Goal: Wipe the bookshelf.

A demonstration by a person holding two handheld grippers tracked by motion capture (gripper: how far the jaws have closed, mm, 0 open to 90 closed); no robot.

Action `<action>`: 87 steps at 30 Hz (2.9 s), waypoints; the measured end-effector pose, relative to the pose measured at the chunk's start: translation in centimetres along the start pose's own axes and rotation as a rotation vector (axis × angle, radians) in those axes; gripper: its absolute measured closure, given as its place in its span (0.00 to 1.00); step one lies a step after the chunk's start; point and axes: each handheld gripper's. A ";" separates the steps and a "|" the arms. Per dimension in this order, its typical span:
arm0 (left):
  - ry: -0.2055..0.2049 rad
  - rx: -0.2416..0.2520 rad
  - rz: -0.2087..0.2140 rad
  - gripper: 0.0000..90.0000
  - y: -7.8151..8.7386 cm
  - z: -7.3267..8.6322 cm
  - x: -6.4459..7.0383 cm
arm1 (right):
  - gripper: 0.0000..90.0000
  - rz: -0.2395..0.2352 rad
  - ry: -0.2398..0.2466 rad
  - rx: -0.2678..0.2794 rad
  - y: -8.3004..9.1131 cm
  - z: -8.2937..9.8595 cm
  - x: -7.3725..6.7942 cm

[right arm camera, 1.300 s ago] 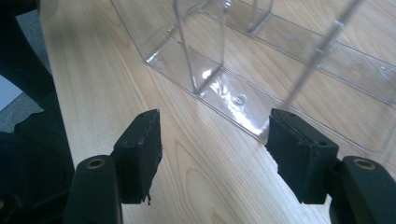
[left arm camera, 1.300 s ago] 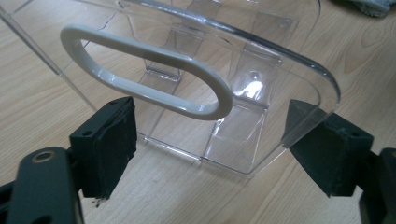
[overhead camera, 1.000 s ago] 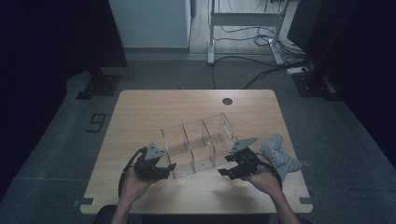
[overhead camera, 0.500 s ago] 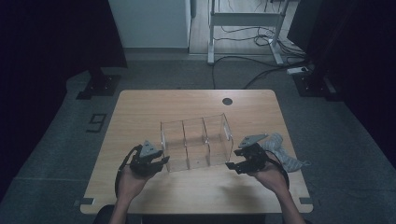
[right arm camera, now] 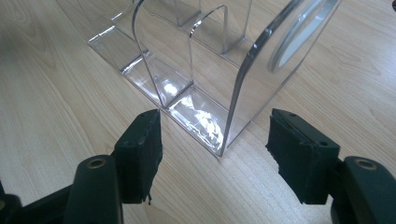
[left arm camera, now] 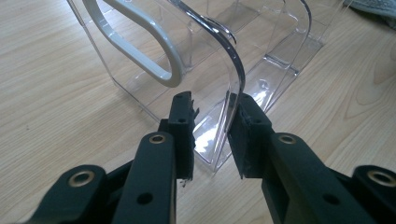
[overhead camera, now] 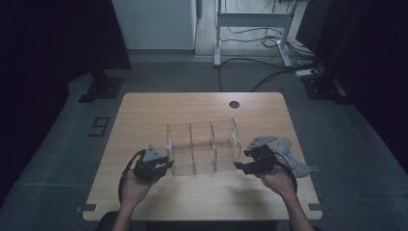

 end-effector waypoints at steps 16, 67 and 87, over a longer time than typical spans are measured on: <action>-0.064 -0.013 0.038 0.84 -0.6 -0.3 0.5 | 0.62 0.038 -0.037 0.006 0.5 0.3 0.4; 0.015 -0.035 0.015 0.79 -5.2 -5.1 -3.7 | 0.75 0.110 -0.102 -0.012 -2.6 -1.4 4.3; 0.020 -0.016 0.072 0.19 -1.7 -3.9 -2.5 | 0.22 0.022 -0.059 0.057 -0.1 -1.1 2.8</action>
Point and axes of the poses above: each handheld gripper's, and its own axes: y roughly backward along the jaws, z roughly out of its underside, x roughly to its right, and after that the axes turned 11 degrees about y, right-handed
